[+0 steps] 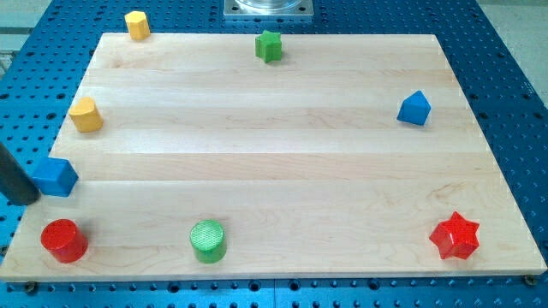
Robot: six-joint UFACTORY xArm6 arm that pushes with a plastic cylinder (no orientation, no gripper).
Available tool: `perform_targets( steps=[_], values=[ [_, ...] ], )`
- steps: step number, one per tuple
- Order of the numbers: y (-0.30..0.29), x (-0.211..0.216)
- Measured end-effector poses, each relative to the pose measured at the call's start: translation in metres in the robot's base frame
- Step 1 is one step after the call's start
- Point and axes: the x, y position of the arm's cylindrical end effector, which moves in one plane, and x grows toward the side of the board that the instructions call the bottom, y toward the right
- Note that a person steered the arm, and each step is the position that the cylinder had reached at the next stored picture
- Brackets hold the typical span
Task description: Push the green circle above the red circle
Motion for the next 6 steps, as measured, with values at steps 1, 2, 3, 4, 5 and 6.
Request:
perform_targets(
  steps=[1, 2, 3, 4, 5, 6],
  values=[
    [0.008, -0.017],
    [0.052, -0.031],
    [0.148, -0.031],
    [0.179, -0.02],
    [0.23, -0.014],
    [0.329, 0.021]
  ],
)
